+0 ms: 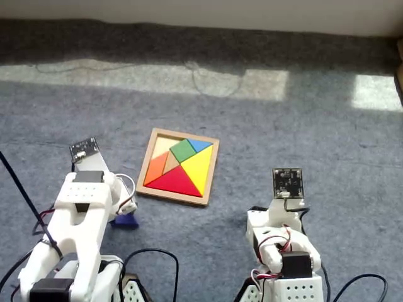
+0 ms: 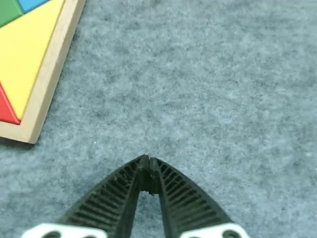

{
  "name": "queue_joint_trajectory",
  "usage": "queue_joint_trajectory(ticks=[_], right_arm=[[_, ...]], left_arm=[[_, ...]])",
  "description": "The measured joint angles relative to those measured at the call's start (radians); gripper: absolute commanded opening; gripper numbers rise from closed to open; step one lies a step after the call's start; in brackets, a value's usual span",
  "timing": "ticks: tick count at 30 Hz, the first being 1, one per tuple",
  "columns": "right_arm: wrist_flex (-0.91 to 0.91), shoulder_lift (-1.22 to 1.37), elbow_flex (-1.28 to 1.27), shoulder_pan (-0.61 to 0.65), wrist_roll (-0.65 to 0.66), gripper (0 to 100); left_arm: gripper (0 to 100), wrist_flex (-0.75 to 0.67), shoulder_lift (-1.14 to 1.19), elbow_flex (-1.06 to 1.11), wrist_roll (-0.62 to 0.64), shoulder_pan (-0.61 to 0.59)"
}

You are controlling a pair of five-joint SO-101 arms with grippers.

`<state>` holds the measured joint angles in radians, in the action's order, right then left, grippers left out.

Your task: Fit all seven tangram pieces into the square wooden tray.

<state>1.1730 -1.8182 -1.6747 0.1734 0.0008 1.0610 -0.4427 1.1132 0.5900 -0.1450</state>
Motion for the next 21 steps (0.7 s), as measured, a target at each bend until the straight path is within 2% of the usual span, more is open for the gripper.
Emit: queue_joint_trajectory(ticks=[6,14,21], right_arm=[[0.0,0.0,0.0,0.0,0.0,0.6],[0.0,0.0,0.0,0.0,0.0,0.6],[0.0,0.0,0.0,0.0,0.0,0.6]], left_arm=[[30,-0.006,0.009,-0.023,0.0,-0.051],[30,-0.006,0.017,-0.063,0.043,-0.04],[30,0.095,0.017,-0.066,0.043,0.006]])
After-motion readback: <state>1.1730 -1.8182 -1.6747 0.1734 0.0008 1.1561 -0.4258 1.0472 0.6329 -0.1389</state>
